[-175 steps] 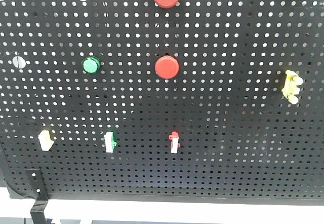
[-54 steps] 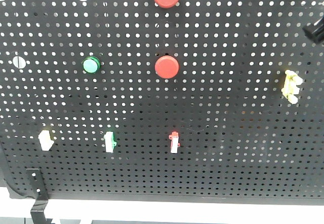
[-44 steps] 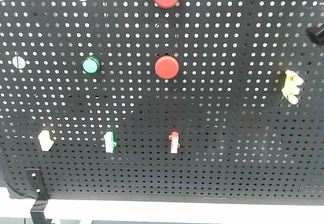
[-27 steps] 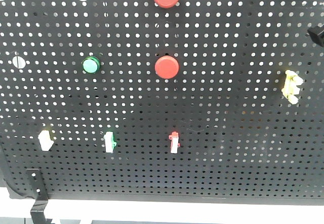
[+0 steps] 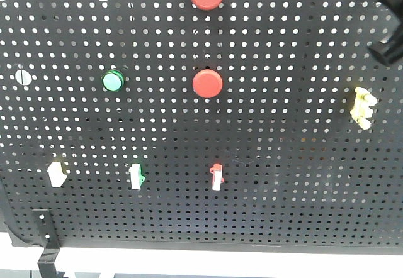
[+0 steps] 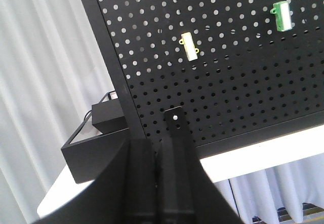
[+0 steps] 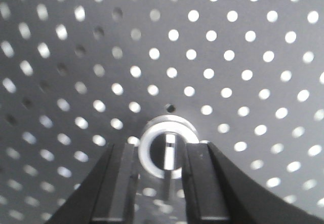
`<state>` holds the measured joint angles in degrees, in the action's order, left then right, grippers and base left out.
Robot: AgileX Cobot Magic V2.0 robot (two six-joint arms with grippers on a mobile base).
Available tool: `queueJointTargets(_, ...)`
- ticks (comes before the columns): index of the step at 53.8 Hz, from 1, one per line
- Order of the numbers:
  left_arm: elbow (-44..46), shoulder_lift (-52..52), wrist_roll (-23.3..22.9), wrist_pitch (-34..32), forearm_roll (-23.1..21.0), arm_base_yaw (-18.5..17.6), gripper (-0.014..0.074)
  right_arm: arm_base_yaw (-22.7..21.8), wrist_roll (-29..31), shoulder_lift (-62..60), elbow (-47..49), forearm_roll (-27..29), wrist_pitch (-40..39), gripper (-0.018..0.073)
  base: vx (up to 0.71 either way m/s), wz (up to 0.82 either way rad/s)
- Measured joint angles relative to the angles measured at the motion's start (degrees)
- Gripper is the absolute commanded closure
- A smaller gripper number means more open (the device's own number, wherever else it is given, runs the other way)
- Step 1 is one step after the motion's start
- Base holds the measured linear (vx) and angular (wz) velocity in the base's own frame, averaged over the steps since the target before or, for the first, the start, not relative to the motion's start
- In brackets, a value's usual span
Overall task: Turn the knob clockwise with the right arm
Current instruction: 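Close the right gripper fingers on the silver knob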
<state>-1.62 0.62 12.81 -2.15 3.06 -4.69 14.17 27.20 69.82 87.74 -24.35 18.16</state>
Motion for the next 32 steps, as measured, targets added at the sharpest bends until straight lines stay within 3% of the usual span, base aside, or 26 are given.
queueJointTargets(18, 0.0, 0.0, 0.0, 0.0, 0.0, 0.0, 0.0603, 0.0, -2.65, 2.65, 0.0, -4.11, -2.14, 0.0243, 0.0, 0.0)
queueJointTargets(32, 0.0, 0.0, 0.0, 0.0, 0.0, 0.0, 0.0603, -0.62, -8.48, 2.98, 0.0, -8.39, -3.15, 0.0272, 0.0, 0.0)
